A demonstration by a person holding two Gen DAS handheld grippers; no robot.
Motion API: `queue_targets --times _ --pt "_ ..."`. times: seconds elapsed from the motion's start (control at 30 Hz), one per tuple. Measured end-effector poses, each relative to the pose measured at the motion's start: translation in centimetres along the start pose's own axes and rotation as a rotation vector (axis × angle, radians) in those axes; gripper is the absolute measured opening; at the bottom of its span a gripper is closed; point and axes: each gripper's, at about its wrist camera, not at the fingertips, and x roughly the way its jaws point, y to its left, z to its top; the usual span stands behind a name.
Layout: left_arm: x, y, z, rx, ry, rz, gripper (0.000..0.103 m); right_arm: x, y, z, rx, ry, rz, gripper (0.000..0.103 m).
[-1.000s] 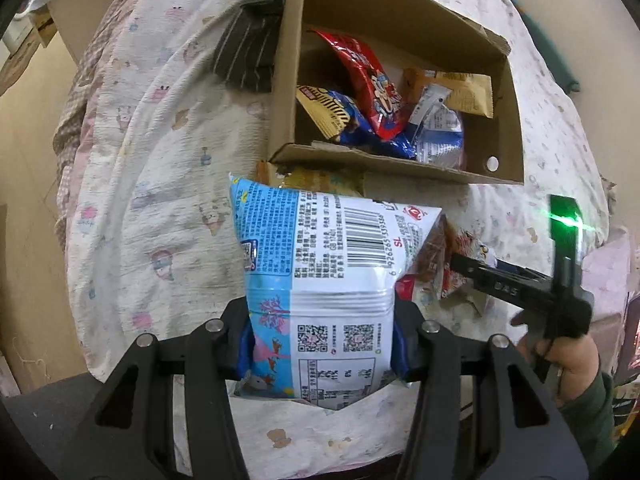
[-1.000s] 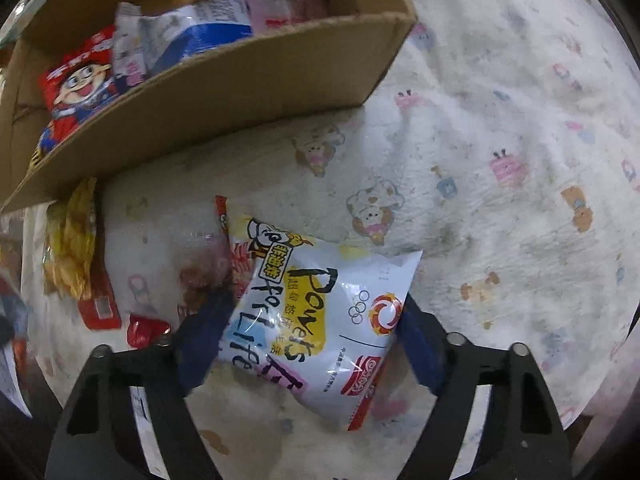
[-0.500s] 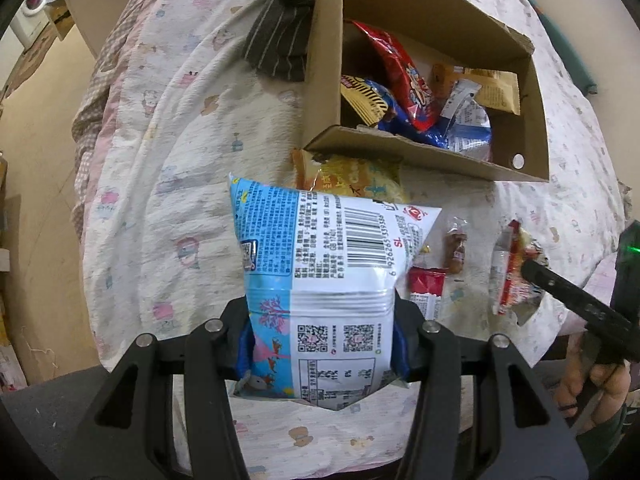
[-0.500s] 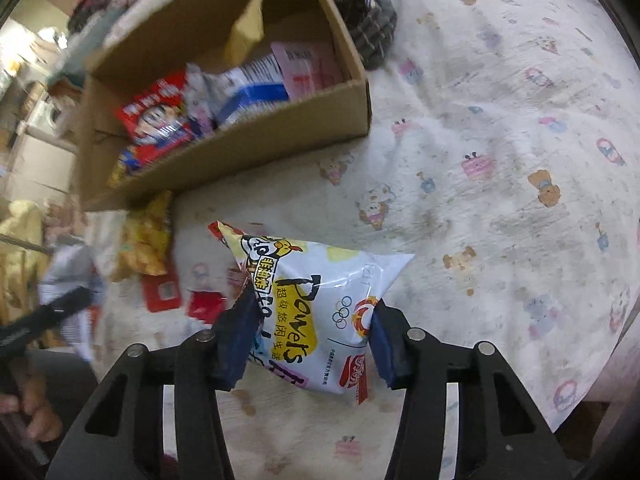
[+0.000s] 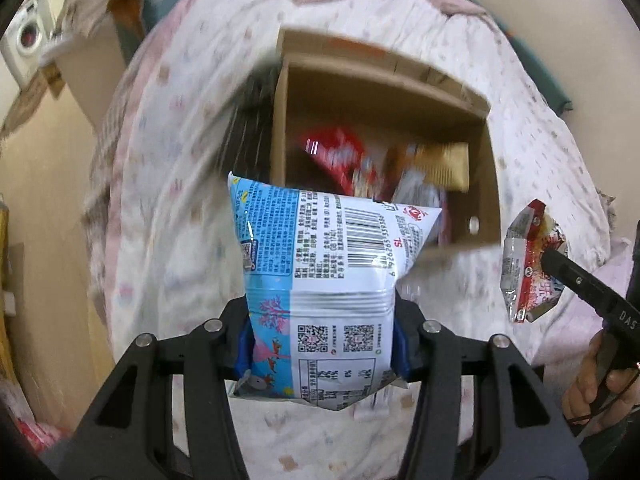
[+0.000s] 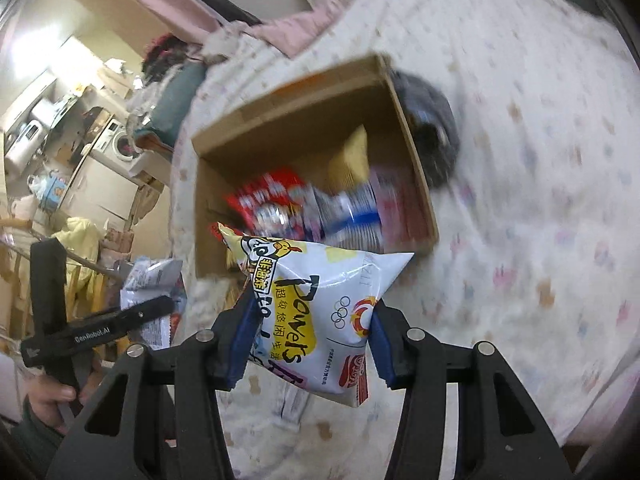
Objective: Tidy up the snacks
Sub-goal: 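Carry both packets over the box and open both grippers to drop them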
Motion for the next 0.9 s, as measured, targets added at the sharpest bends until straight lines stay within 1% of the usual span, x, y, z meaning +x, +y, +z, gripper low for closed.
queue_targets --times 0.07,0.17,0.3,0.4,0.47,0.57,0.77,0.83,0.9 --pt "-0.1 -0.7 1.9 0.009 -0.026 0.002 0.049 0.2 0.4 1.6 -0.025 -0.020 -0.019 0.052" --pt "0.7 -1.4 4.2 0.013 -0.039 0.003 0.049 0.6 0.2 3.8 -0.027 -0.037 -0.030 0.052" --pt "2.9 -2.7 6.2 0.032 -0.037 0.021 0.049 2.0 -0.1 6.3 -0.025 -0.054 -0.042 0.052" --pt "4.9 -3.4 7.5 0.037 -0.022 0.028 0.049 4.1 0.3 8.2 -0.066 -0.062 -0.074 0.052" --pt "6.2 -3.6 8.3 0.038 -0.017 0.025 0.050 5.8 0.0 9.4 -0.086 -0.055 -0.089 0.052" --pt "7.9 -4.0 9.2 0.073 -0.003 0.016 0.050 8.5 -0.7 11.2 -0.087 0.005 -0.042 0.052" --pt "10.3 -4.0 10.2 0.082 -0.010 0.027 0.050 11.8 -1.4 12.1 -0.109 0.018 -0.071 0.052" --pt "10.5 -3.9 10.4 0.077 -0.034 0.023 0.050 12.6 -1.8 12.2 -0.106 0.007 -0.102 0.052" --pt "10.5 -3.9 10.7 0.079 -0.054 0.012 0.051 13.0 -2.5 12.4 -0.077 0.001 -0.103 0.052"
